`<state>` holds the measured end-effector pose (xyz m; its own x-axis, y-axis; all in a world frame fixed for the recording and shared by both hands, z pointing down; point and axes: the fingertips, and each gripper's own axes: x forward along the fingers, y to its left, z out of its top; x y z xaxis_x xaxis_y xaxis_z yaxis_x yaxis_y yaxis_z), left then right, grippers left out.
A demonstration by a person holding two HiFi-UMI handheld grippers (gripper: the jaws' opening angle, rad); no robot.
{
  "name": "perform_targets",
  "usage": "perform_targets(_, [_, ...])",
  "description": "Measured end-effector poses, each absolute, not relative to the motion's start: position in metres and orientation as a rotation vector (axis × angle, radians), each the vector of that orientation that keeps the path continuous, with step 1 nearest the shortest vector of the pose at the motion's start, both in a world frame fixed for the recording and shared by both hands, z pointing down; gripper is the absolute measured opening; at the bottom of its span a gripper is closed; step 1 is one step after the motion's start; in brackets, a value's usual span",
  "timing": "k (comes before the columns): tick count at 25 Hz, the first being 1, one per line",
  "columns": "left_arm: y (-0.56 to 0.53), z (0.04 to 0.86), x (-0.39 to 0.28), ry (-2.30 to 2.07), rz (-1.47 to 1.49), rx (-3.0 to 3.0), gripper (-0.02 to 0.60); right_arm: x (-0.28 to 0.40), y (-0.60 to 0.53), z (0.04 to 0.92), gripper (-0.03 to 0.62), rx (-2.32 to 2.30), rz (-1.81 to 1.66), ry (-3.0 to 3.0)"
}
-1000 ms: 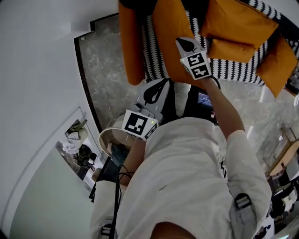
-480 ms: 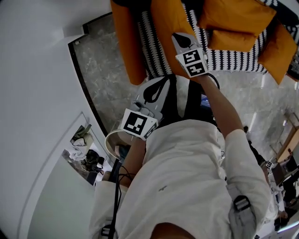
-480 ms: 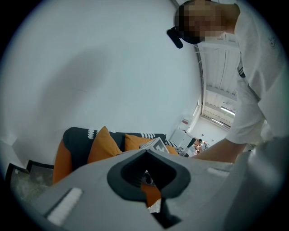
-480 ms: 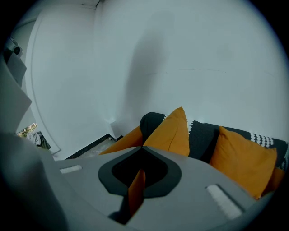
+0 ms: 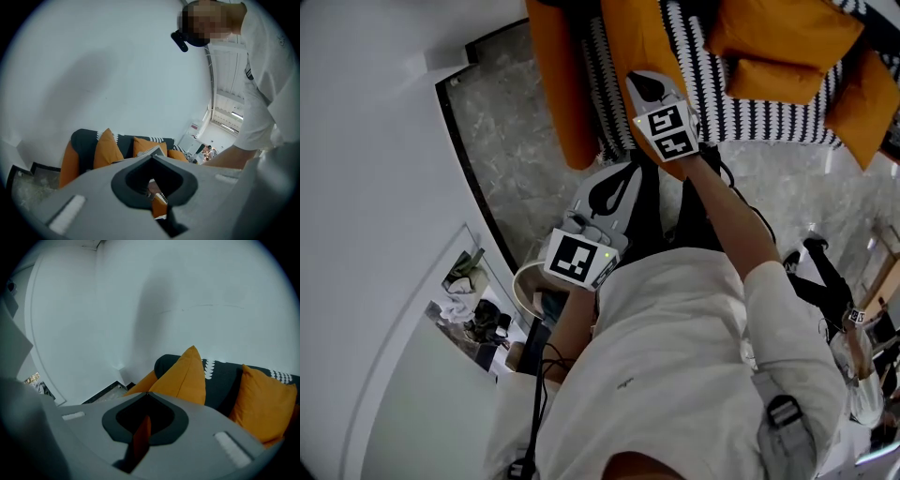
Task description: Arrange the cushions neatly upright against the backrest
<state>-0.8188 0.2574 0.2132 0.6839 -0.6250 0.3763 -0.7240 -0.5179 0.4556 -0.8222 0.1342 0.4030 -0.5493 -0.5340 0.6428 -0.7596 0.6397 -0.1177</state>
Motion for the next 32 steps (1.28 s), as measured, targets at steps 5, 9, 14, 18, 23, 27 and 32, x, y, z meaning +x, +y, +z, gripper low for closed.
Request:
perform_targets(5, [0.265,0.219,-0.829,-1.073,0.214,2.275,0.000,-0.854,0.142,0.412,0.029,0.960,0.569,-2.295])
perform_targets(9, [0.268,0.217,-0.842,-1.119,0.201,2.265,0.000,-0.880,0.142,0.418,0.029,0.942,0.597,-2.301])
perform_targets(14, [0.274,0.213,-0.860,-1.163,0.191,2.249,0.000,-0.911,0.151,0.426,0.029,0.913,0.609,-2.286])
perform_targets(18, [0.277,0.228,-0.871,-1.206,0.195,2.204,0.000,-0.922,0.152,0.431,0.029,0.899,0.618,-2.264])
perform_targets(23, [0.282,0.268,-0.890,-1.262,0.244,2.139,0.000,-0.923,0.149,0.438,0.031,0.874,0.687,-2.253])
perform_targets(27, [0.283,0.302,-0.894,-1.280,0.286,2.115,0.029,-0.922,0.147,0.446,0.032,0.834,0.711,-2.237])
perform_targets(32, [0.294,0.344,-0.884,-1.218,0.309,2.080,0.158,-0.921,0.144,0.453,0.034,0.822,0.694,-2.205])
